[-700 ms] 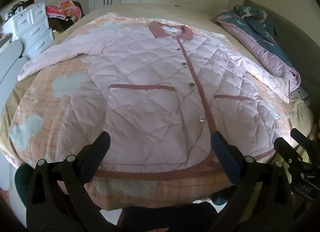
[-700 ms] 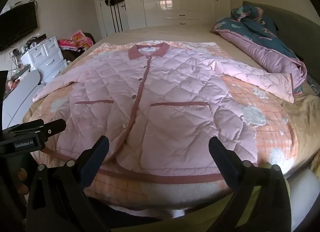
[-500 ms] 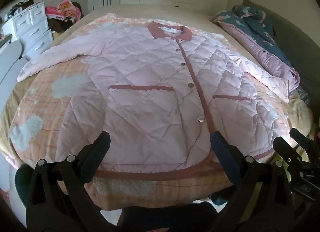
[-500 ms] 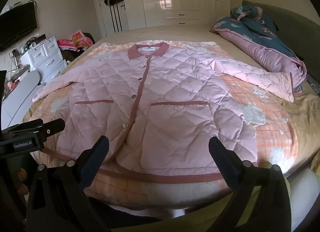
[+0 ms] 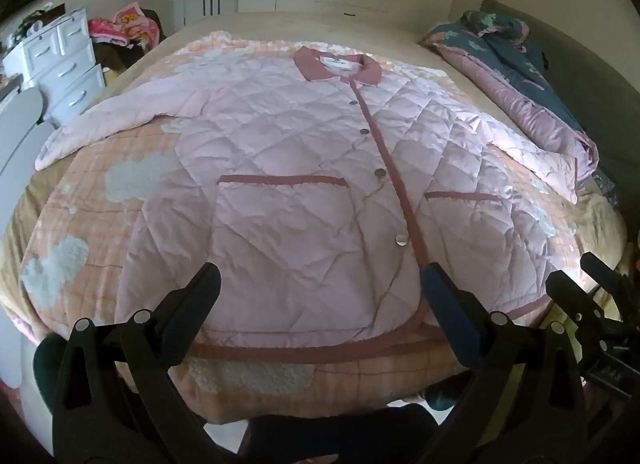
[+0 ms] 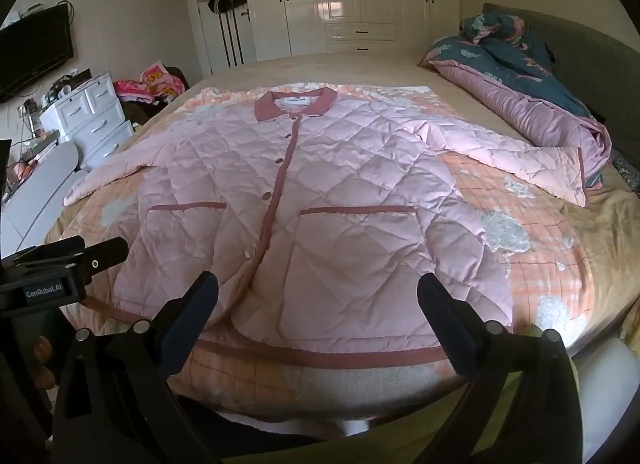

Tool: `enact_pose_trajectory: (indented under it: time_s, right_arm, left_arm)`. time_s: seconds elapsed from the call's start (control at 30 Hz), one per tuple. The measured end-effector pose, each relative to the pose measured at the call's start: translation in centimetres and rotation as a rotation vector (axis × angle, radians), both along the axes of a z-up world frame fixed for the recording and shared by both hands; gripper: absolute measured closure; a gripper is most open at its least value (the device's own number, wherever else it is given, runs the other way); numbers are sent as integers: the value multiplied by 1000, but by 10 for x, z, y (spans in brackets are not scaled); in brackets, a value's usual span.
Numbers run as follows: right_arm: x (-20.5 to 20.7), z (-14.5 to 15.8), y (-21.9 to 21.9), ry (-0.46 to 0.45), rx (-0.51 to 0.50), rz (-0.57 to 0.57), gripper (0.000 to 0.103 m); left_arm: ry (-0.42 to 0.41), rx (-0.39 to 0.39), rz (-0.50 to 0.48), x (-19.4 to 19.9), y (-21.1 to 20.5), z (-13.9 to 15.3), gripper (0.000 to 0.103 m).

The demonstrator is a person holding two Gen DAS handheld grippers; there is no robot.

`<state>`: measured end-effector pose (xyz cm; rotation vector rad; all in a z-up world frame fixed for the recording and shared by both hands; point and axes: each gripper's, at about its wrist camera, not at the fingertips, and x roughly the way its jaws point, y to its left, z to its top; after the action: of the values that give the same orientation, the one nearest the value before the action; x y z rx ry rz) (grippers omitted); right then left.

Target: Fold large clothes

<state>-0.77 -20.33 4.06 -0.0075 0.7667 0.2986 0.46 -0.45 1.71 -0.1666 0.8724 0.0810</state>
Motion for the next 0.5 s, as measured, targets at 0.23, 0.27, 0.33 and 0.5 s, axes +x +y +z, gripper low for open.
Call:
enact_pose_trajectory:
  time_s: [0.23,0.27,0.33,0.5]
  right_arm:
    - [1,3,1,-5,2,-4,4]
    - [2,3,1,-3,2,-2,4]
    - [1,2,1,-5,2,-4,4]
    - [1,2,1,-3,4,-2,4]
  left_arm:
    - [-2,2,6,7,4,3,9]
    - [-3,2,7,8,5,5,9]
    - [-15,5,-1,-3,4,-9,9]
    - [-19,6,-3,-5,6,-8,9]
